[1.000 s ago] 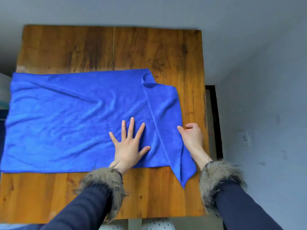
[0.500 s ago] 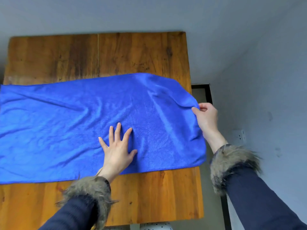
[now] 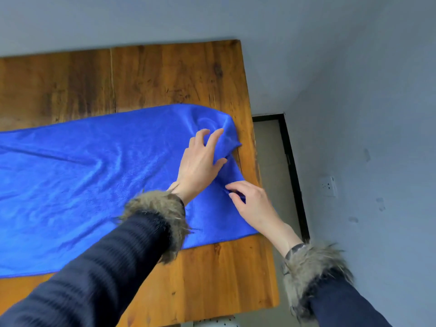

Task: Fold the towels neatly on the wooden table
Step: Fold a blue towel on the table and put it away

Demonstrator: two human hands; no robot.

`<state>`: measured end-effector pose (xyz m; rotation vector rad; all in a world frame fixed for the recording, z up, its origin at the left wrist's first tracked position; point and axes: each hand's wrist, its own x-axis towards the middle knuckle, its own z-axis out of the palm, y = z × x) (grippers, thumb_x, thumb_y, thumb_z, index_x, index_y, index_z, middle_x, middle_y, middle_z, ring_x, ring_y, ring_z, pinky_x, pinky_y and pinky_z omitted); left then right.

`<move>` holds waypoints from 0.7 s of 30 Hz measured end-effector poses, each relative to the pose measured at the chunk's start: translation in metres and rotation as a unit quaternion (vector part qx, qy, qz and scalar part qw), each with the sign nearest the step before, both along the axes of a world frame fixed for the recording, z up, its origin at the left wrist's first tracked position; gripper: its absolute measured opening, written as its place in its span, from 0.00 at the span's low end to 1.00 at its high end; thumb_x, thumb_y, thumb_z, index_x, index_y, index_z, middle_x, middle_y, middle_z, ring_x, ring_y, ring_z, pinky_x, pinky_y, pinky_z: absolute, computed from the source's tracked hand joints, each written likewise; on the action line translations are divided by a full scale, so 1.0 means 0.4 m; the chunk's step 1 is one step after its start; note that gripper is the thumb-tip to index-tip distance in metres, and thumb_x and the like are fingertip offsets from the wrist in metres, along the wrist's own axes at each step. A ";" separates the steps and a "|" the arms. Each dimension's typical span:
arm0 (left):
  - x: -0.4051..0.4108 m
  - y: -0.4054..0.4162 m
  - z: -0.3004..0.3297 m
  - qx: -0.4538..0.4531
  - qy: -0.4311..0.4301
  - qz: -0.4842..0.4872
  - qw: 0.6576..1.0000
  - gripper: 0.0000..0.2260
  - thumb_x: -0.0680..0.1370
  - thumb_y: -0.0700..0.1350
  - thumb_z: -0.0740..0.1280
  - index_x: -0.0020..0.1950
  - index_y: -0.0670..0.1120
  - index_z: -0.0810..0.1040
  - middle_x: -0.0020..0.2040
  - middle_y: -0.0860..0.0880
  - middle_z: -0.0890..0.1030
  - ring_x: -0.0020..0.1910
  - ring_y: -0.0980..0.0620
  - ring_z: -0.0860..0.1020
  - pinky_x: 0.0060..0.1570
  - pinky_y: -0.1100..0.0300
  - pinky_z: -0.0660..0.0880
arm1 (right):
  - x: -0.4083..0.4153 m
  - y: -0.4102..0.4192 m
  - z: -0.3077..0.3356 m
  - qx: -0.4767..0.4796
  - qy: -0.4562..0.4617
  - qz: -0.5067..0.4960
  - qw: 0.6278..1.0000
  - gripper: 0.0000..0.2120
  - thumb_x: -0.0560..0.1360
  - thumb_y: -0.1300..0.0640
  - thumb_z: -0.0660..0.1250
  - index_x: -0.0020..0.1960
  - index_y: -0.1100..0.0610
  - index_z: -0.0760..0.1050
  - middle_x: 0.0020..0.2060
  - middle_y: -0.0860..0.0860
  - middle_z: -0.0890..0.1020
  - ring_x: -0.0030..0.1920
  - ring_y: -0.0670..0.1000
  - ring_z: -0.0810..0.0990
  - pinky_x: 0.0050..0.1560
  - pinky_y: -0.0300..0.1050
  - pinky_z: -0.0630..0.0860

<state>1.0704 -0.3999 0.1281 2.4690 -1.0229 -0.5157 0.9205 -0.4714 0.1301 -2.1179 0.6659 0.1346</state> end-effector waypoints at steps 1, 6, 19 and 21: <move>-0.006 -0.022 0.000 0.026 -0.026 -0.026 0.999 0.31 0.74 0.50 0.69 0.73 0.50 0.60 0.70 0.43 0.63 0.60 0.43 0.68 0.49 0.49 0.74 | -0.015 -0.002 0.001 0.012 0.012 -0.003 1.000 0.11 0.76 0.63 0.63 0.57 0.61 0.78 0.53 0.52 0.81 0.55 0.50 0.78 0.55 0.31 0.68; -0.039 -0.098 -0.007 0.126 -0.084 -0.065 0.986 0.25 0.75 0.41 0.65 0.70 0.48 0.62 0.68 0.43 0.63 0.59 0.42 0.68 0.41 0.52 0.69 | -0.088 -0.011 -0.002 -0.031 0.044 -0.033 0.998 0.10 0.75 0.60 0.66 0.56 0.58 0.78 0.52 0.51 0.81 0.54 0.51 0.77 0.59 0.46 0.71; 0.054 -0.016 0.019 -0.004 0.054 0.176 0.983 0.11 0.76 0.38 0.57 0.33 0.45 0.65 0.38 0.47 0.67 0.36 0.46 0.66 0.36 0.57 0.63 | -0.143 0.005 0.046 -0.179 0.135 -0.034 0.974 0.06 0.78 0.55 0.60 0.49 0.57 0.73 0.43 0.50 0.79 0.43 0.52 0.74 0.46 0.46 0.68; 0.079 0.010 0.032 -0.142 0.225 0.313 0.912 0.15 0.75 0.38 0.59 0.29 0.48 0.62 0.30 0.50 0.66 0.33 0.50 0.68 0.35 0.59 0.67 | -0.118 0.036 0.082 -0.142 0.117 -0.041 0.982 0.07 0.78 0.53 0.61 0.50 0.56 0.73 0.43 0.51 0.80 0.43 0.54 0.75 0.41 0.46 0.68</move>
